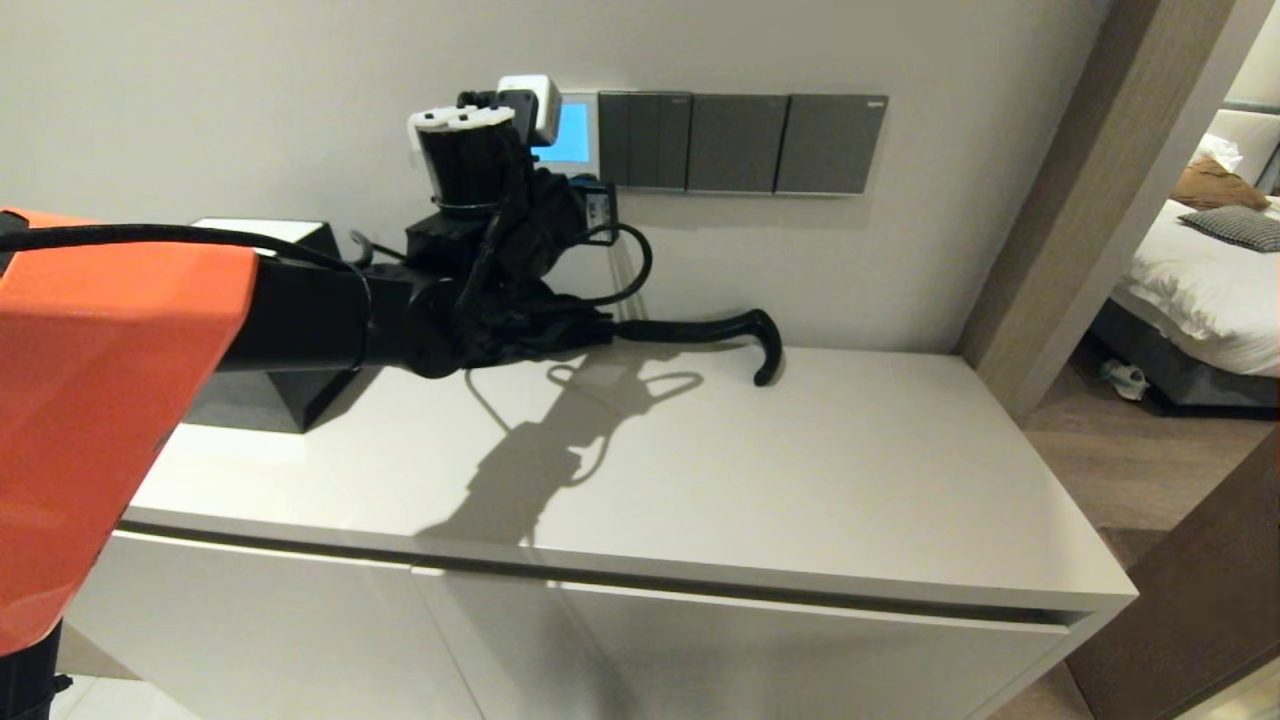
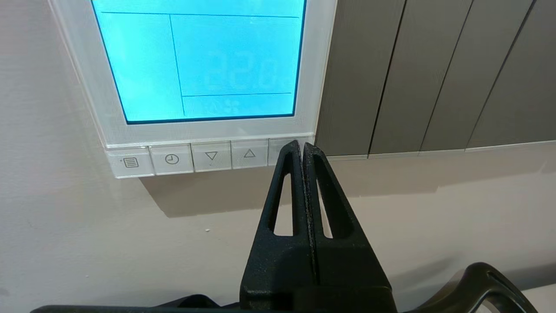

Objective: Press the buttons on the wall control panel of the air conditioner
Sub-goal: Turn on the central air conditioner

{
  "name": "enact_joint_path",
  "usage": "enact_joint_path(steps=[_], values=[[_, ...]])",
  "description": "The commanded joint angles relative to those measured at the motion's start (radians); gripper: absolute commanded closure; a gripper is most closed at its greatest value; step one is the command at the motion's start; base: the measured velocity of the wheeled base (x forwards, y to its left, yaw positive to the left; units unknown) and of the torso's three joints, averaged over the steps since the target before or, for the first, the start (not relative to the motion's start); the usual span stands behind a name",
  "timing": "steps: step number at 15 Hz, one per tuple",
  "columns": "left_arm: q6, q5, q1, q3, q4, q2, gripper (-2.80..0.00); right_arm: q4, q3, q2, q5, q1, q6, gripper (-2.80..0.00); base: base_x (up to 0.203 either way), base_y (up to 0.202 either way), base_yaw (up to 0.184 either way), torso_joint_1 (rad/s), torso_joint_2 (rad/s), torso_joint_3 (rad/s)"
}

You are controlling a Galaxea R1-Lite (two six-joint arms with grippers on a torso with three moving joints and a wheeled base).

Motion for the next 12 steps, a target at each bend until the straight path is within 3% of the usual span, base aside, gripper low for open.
enact_joint_path(steps=[1, 3, 5, 12], values=[[0.0, 0.002, 0.0, 0.0, -0.004, 0.001, 0.0, 0.0, 0.003, 0.001, 0.0, 0.0, 0.0, 0.0, 0.0, 0.0, 0.0, 0.0, 0.0, 0.0], [-0.003, 0.001, -0.004, 0.03, -0.016, -0.023, 0.0, 0.0, 0.003, 0.0, 0.0, 0.0, 0.0, 0.0, 0.0, 0.0, 0.0, 0.0, 0.0, 0.0], [-0.002, 0.001, -0.029, 0.13, -0.063, -0.094, 0.0, 0.0, 0.003, 0.0, 0.0, 0.0, 0.0, 0.0, 0.0, 0.0, 0.0, 0.0, 0.0, 0.0], [-0.001, 0.0, -0.043, 0.184, -0.084, -0.141, 0.0, 0.0, 0.003, 0.0, 0.0, 0.0, 0.0, 0.0, 0.0, 0.0, 0.0, 0.0, 0.0, 0.0]])
